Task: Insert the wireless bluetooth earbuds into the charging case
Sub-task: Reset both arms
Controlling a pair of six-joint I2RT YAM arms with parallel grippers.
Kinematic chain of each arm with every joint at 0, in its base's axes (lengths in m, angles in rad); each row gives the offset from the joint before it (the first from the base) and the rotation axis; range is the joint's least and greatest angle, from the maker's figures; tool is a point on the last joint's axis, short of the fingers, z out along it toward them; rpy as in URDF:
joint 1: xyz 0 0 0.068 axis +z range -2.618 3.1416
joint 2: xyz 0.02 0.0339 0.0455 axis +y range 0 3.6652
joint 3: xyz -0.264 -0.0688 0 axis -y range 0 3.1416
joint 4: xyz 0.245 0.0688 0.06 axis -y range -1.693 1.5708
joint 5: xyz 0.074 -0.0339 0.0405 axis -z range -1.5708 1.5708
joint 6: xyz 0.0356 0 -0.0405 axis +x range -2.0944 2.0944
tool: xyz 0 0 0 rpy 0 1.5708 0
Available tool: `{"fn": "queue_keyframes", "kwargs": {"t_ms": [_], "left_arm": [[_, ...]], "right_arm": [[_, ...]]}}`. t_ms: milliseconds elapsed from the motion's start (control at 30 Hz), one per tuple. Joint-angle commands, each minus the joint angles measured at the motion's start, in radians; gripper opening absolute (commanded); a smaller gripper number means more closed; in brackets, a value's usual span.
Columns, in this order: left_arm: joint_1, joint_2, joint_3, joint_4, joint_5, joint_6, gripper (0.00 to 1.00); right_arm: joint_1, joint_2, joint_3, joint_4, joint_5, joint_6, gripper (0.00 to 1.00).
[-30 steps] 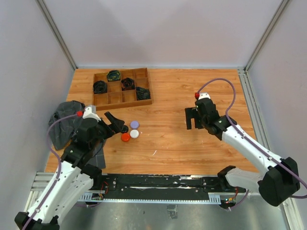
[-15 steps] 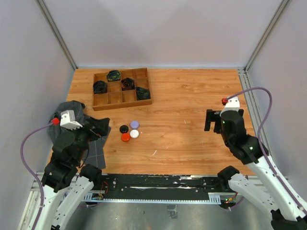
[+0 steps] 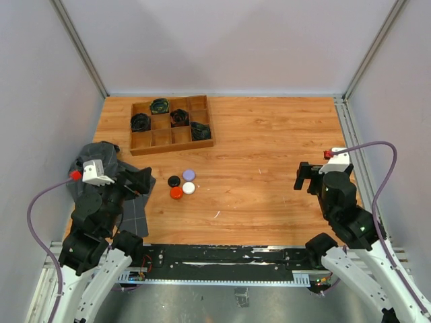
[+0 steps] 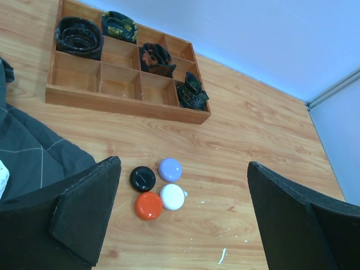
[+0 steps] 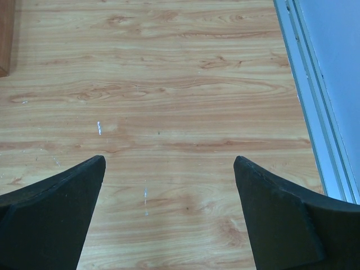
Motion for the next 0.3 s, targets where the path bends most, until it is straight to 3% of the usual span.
{"fn": "queue_keyframes", "kwargs": {"t_ms": [0,267], "left_arm": [[0.006,-0.01,-0.014,0.045,-0.009,0.03,0.99],[0.006,-0.037,-0.033,0.07,-0.007,0.048,0.99]], "right_arm": [[-0.01,0.019,-0.004,0.03,0.025,-0.012,0.99],[-0.01,0.026,0.006,0.033,0.021,-0.023,0.99]]}}
